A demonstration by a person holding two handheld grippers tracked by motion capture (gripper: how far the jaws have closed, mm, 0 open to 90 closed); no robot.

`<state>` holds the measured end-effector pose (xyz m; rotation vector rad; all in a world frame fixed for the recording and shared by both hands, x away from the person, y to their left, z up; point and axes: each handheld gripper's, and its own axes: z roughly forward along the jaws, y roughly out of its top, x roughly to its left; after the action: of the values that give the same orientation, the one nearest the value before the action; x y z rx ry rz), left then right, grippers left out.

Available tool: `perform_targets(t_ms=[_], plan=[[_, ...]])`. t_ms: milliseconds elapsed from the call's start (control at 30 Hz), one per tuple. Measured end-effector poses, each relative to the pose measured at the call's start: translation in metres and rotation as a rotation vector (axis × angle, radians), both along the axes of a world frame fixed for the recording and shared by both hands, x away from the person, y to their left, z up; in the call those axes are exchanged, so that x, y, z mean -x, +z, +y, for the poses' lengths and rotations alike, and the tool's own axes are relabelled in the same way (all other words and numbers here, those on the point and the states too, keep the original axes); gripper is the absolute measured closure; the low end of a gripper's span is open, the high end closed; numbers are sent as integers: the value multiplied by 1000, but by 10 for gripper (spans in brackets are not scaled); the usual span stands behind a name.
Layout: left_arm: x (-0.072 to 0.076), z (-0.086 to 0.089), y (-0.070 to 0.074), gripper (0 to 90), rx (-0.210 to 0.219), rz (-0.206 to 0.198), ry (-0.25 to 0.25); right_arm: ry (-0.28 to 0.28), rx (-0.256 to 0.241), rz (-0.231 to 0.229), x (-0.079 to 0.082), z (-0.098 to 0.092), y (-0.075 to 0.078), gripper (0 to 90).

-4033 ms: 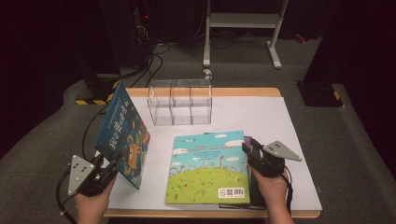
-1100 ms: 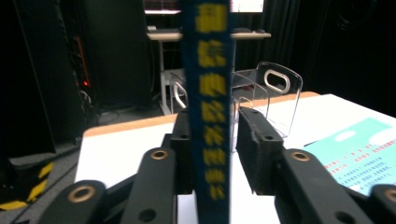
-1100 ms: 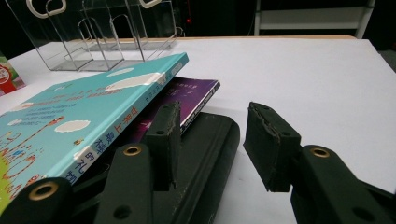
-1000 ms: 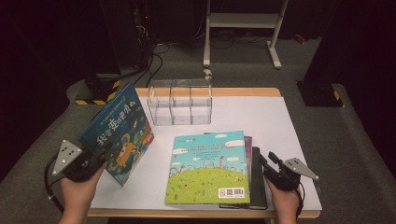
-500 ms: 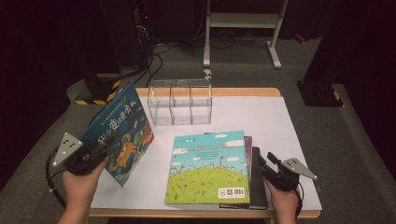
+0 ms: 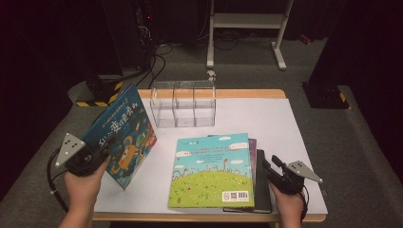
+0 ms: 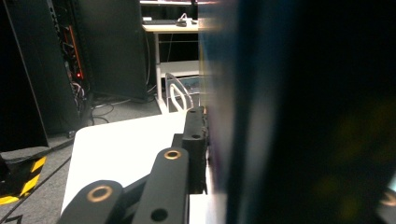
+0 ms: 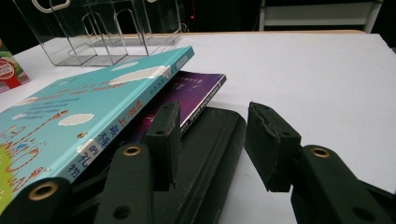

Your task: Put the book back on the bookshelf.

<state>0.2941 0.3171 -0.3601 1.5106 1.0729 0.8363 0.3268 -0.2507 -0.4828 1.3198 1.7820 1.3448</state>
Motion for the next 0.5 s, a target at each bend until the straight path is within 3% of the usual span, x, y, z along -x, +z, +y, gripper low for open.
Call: perform_targets(t_ms=[300, 500], plan=[[2, 1, -4, 769, -16, -4, -13, 13, 19, 7, -2, 5, -2, 548], [1, 2, -5, 803, 22, 2, -4, 8, 8, -1, 0, 3, -1, 549]])
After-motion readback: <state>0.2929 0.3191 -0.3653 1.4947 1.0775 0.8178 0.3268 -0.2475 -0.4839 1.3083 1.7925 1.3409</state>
